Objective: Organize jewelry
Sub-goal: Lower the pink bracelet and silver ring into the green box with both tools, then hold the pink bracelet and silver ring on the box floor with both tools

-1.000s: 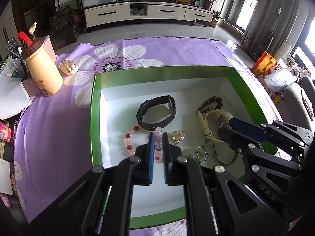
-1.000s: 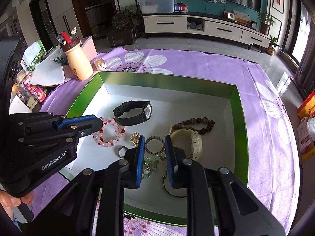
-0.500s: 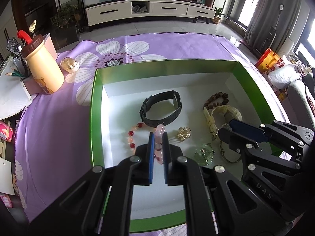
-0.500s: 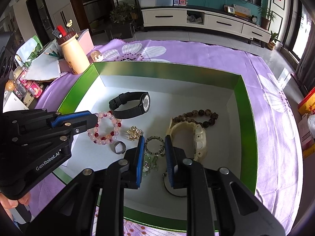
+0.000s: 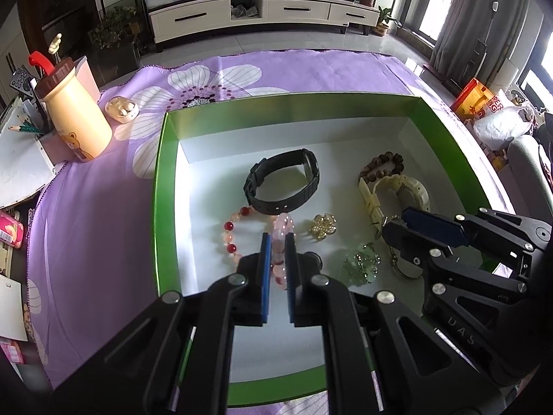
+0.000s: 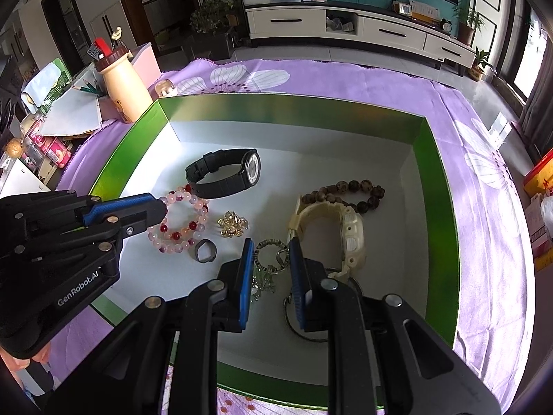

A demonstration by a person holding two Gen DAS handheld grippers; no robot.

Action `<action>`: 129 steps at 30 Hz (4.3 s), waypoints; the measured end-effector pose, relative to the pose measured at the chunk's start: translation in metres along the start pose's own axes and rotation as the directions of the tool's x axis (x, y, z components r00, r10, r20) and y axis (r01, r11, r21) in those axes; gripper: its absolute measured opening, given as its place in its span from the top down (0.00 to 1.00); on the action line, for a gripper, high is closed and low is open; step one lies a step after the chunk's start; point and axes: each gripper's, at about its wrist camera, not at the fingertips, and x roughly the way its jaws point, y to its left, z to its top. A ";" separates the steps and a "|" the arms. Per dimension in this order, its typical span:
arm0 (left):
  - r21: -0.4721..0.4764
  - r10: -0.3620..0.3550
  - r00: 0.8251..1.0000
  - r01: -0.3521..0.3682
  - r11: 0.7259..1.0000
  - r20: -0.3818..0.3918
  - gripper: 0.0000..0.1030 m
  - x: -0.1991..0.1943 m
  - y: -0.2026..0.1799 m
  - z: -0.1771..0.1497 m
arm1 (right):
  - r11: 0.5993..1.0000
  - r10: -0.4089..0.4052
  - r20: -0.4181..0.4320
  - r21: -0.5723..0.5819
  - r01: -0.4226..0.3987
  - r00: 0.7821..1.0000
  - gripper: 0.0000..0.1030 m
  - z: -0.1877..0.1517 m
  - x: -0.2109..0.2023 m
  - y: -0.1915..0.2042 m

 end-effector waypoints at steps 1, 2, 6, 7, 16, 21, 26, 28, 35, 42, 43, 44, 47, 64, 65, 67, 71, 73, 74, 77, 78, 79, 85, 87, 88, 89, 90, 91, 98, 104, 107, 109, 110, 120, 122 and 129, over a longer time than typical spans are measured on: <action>-0.001 0.001 1.000 -0.001 1.000 -0.002 0.93 0.000 0.000 0.000 | 1.000 -0.001 -0.001 0.000 0.001 1.000 0.80 0.000 0.000 0.000; -0.002 0.002 1.000 -0.002 1.000 -0.005 0.93 0.001 0.001 -0.001 | 1.000 -0.001 -0.002 0.001 0.001 1.000 0.80 0.000 0.001 0.000; -0.002 0.006 1.000 -0.006 1.000 -0.015 0.93 0.003 0.002 -0.002 | 1.000 -0.003 -0.008 0.000 0.003 1.000 0.80 -0.001 0.002 0.001; -0.001 0.008 1.000 -0.008 1.000 -0.016 0.93 0.003 0.002 -0.002 | 1.000 -0.002 -0.010 0.002 0.002 1.000 0.80 -0.001 0.002 0.000; 0.001 0.015 1.000 -0.015 1.000 -0.022 0.93 0.004 0.002 -0.003 | 1.000 -0.003 -0.022 0.007 0.004 1.000 0.80 -0.002 0.005 -0.001; 0.004 0.016 0.999 -0.016 1.000 -0.029 0.93 0.005 0.000 -0.003 | 1.000 -0.007 -0.029 0.007 0.007 1.000 0.80 -0.003 0.006 -0.001; 0.011 0.023 0.999 -0.023 1.000 -0.028 0.93 0.005 -0.001 -0.003 | 1.000 -0.011 -0.034 0.007 0.011 0.999 0.80 -0.004 0.006 -0.002; 0.013 0.023 0.999 -0.023 1.000 -0.029 0.93 0.004 -0.001 -0.004 | 1.000 -0.011 -0.035 0.009 0.011 0.999 0.80 -0.005 0.006 -0.002; 0.016 0.029 0.999 -0.029 0.999 -0.036 0.93 0.006 -0.002 -0.004 | 1.000 -0.015 -0.038 0.012 0.016 0.999 0.80 -0.005 0.006 -0.004; 0.018 0.031 0.999 -0.030 0.999 -0.041 0.93 0.007 -0.003 -0.005 | 1.000 -0.018 -0.041 0.014 0.018 0.999 0.80 -0.005 0.007 -0.004; 0.019 0.031 0.999 -0.031 0.999 -0.041 0.93 0.007 -0.003 -0.005 | 1.000 -0.018 -0.042 0.015 0.019 0.999 0.80 -0.005 0.007 -0.005; 0.019 0.032 0.999 -0.031 0.999 -0.041 0.93 0.007 -0.003 -0.005 | 1.000 -0.019 -0.042 0.015 0.020 0.999 0.80 -0.005 0.007 -0.005; 0.019 0.033 0.999 -0.032 0.999 -0.044 0.93 0.008 -0.003 -0.005 | 1.000 -0.022 -0.044 0.015 0.022 0.999 0.80 -0.005 0.007 -0.005; 0.022 0.044 0.998 -0.043 0.999 -0.055 0.93 0.011 -0.003 -0.008 | 1.000 -0.024 -0.046 0.015 0.025 0.999 0.80 -0.007 0.008 -0.005; 0.022 0.043 0.998 -0.042 0.999 -0.055 0.93 0.010 -0.003 -0.008 | 1.000 -0.025 -0.046 0.016 0.025 0.999 0.80 -0.007 0.008 -0.004; 0.022 0.044 0.998 -0.042 0.999 -0.055 0.93 0.010 -0.004 -0.008 | 1.000 -0.026 -0.047 0.016 0.026 0.999 0.80 -0.007 0.008 -0.004; 0.021 0.044 0.997 -0.043 0.999 -0.056 0.93 0.010 -0.003 -0.008 | 1.000 -0.025 -0.046 0.018 0.025 0.999 0.80 -0.007 0.008 -0.004; 0.021 0.044 0.997 -0.043 0.999 -0.059 0.93 0.010 -0.003 -0.008 | 1.000 -0.025 -0.047 0.017 0.026 0.999 0.80 -0.008 0.008 -0.004; 0.021 0.044 0.997 -0.043 0.999 -0.060 0.93 0.010 -0.003 -0.008 | 1.000 -0.024 -0.047 0.019 0.025 0.999 0.80 -0.008 0.008 -0.004; 0.021 0.045 0.997 -0.044 0.999 -0.060 0.93 0.009 -0.004 -0.008 | 0.999 -0.026 -0.047 0.018 0.027 0.999 0.80 -0.008 0.008 -0.004; 0.021 0.045 0.997 -0.044 0.999 -0.060 0.93 0.009 -0.004 -0.008 | 0.999 -0.026 -0.047 0.018 0.027 0.999 0.80 -0.008 0.008 -0.004; 0.022 0.044 0.997 -0.043 0.999 -0.061 0.93 0.009 -0.004 -0.008 | 0.999 -0.026 -0.047 0.019 0.027 0.999 0.80 -0.009 0.007 -0.004; 0.023 0.046 0.997 -0.044 0.999 -0.060 0.93 0.008 -0.004 -0.009 | 0.999 -0.027 -0.049 0.020 0.028 0.998 0.80 -0.009 0.008 -0.004; 0.024 0.046 0.997 -0.044 0.999 -0.060 0.93 0.007 -0.005 -0.009 | 0.999 -0.026 -0.050 0.020 0.027 0.998 0.80 -0.010 0.007 -0.005; 0.024 0.046 0.997 -0.045 0.999 -0.059 0.93 0.007 -0.005 -0.009 | 0.999 -0.027 -0.051 0.020 0.028 0.998 0.80 -0.010 0.007 -0.005; 0.024 0.044 0.997 -0.043 0.999 -0.060 0.93 0.007 -0.005 -0.009 | 0.999 -0.027 -0.051 0.021 0.028 0.998 0.80 -0.010 0.007 -0.005; 0.024 0.044 0.997 -0.043 0.999 -0.059 0.93 0.007 -0.005 -0.009 | 0.999 -0.026 -0.052 0.021 0.028 0.998 0.80 -0.010 0.007 -0.005; 0.025 0.046 0.997 -0.045 0.999 -0.059 0.93 0.007 -0.005 -0.009 | 0.999 -0.027 -0.052 0.019 0.028 0.998 0.80 -0.010 0.007 -0.004; 0.024 0.044 0.997 -0.042 0.999 -0.057 0.93 0.005 -0.005 -0.009 | 0.999 -0.028 -0.054 0.021 0.030 0.998 0.80 -0.010 0.006 -0.005; 0.025 0.043 0.997 -0.042 0.999 -0.057 0.93 0.004 -0.005 -0.009 | 0.999 -0.031 -0.054 0.023 0.033 0.998 0.80 -0.010 0.005 -0.006; 0.023 0.043 0.998 -0.042 0.999 -0.055 0.93 0.004 -0.006 -0.009 | 0.999 -0.033 -0.055 0.024 0.034 0.998 0.80 -0.009 0.005 -0.006; 0.024 0.043 0.998 -0.042 0.999 -0.054 0.93 0.004 -0.006 -0.009 | 0.999 -0.034 -0.055 0.025 0.035 0.998 0.80 -0.009 0.004 -0.006; 0.026 0.043 0.998 -0.041 0.999 -0.053 0.93 0.003 -0.007 -0.009 | 0.999 -0.036 -0.055 0.024 0.037 0.998 0.80 -0.009 0.004 -0.006; 0.029 0.044 0.998 -0.043 0.999 -0.048 0.92 0.002 -0.008 -0.007 | 0.999 -0.044 -0.049 0.030 0.045 0.998 0.79 -0.007 -0.002 -0.008; 0.028 0.042 0.998 -0.041 0.999 -0.048 0.91 0.001 -0.009 -0.007 | 0.998 -0.043 -0.048 0.032 0.045 0.998 0.79 -0.007 -0.003 -0.009; 0.029 0.046 0.998 -0.045 0.999 -0.037 0.81 -0.003 -0.011 -0.006 | 0.998 -0.045 -0.042 0.036 0.047 0.998 0.79 -0.007 -0.007 -0.009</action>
